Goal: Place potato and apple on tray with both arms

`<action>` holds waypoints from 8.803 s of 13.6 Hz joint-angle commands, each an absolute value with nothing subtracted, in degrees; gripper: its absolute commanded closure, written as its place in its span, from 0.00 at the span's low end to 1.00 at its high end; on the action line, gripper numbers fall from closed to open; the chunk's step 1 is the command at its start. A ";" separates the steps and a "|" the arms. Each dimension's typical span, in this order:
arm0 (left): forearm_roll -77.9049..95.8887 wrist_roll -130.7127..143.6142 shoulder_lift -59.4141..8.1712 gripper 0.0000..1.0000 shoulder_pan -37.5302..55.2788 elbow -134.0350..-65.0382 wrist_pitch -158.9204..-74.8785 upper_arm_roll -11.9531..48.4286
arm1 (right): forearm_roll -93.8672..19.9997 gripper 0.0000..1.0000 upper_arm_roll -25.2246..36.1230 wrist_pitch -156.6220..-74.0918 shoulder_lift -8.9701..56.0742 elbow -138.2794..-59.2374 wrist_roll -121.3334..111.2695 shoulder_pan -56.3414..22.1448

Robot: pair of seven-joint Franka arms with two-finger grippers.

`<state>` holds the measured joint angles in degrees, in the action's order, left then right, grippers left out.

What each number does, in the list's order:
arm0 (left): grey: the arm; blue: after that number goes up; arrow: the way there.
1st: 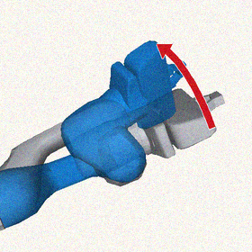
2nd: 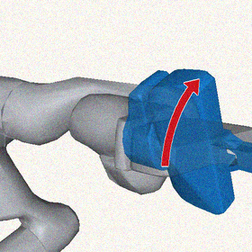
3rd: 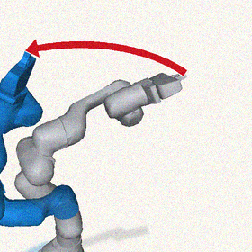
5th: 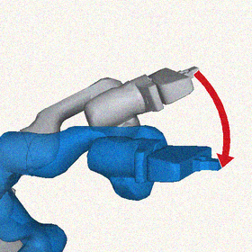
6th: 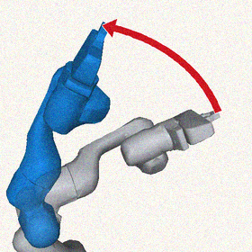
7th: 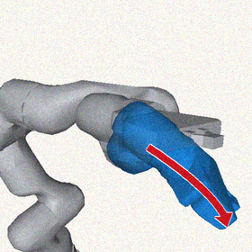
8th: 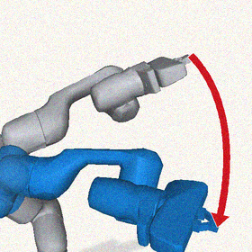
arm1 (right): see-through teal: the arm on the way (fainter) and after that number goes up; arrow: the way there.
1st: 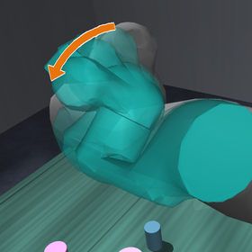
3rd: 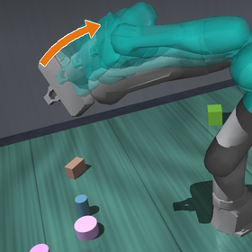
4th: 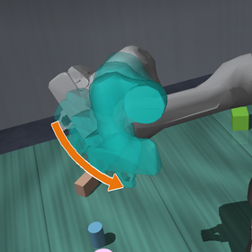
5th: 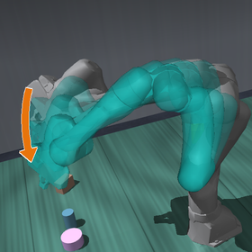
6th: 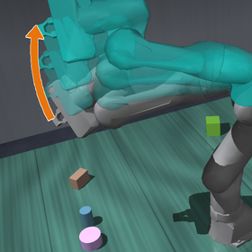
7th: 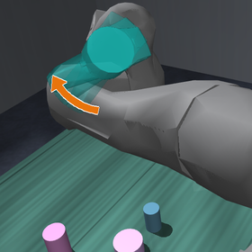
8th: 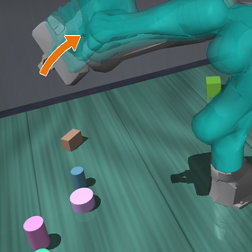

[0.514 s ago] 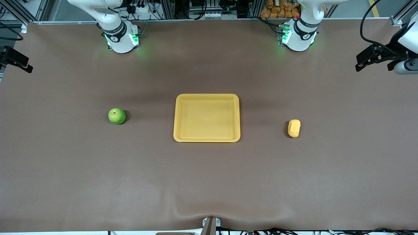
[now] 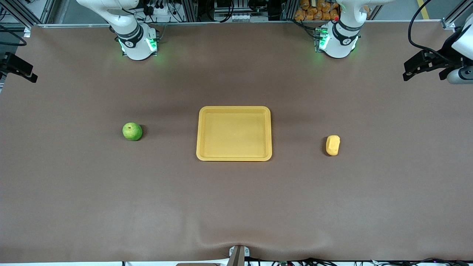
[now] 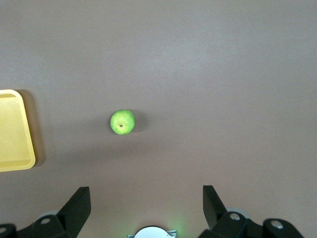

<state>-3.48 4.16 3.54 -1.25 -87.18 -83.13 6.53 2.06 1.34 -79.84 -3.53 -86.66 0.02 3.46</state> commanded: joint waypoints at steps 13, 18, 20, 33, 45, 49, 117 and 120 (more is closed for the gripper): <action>-1.85 2.11 1.41 0.00 -1.32 -89.64 -85.25 5.80 | 2.02 0.00 0.53 -79.72 0.96 -86.66 -0.26 4.22; -1.93 2.11 1.23 0.00 -1.67 -95.52 -90.16 5.80 | 2.28 0.00 0.53 -80.24 3.07 -86.57 -0.26 4.22; -1.93 2.11 1.06 0.00 -1.76 -97.11 -92.36 5.80 | 2.64 0.00 0.53 -80.33 4.39 -86.48 -0.26 4.31; -2.98 2.03 -3.42 0.00 -2.64 -107.22 -108.09 5.80 | 2.64 0.00 0.53 -81.47 12.91 -86.31 -0.26 4.31; -2.99 2.02 -11.77 0.00 -1.58 -111.44 -118.03 7.55 | 0.89 0.00 0.44 -87.97 16.08 -92.10 0.00 3.96; -2.99 2.02 -13.79 0.00 -1.41 -115.48 -125.40 8.78 | -1.58 0.00 0.44 -91.75 16.08 -97.11 0.00 4.13; -4.66 18.27 -20.73 1.00 7.02 -100.21 -116.02 20.74 | -10.72 1.00 -0.26 -120.69 14.42 -122.44 0.79 -2.02; -5.10 26.87 -24.77 1.00 11.76 -96.78 -116.10 20.66 | -10.72 1.00 -0.35 -117.96 14.24 -120.68 0.88 -2.02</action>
<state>-4.72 22.72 -21.10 9.29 -101.05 -117.14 20.83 -9.50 -0.42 -120.29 15.19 -121.72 0.55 -1.97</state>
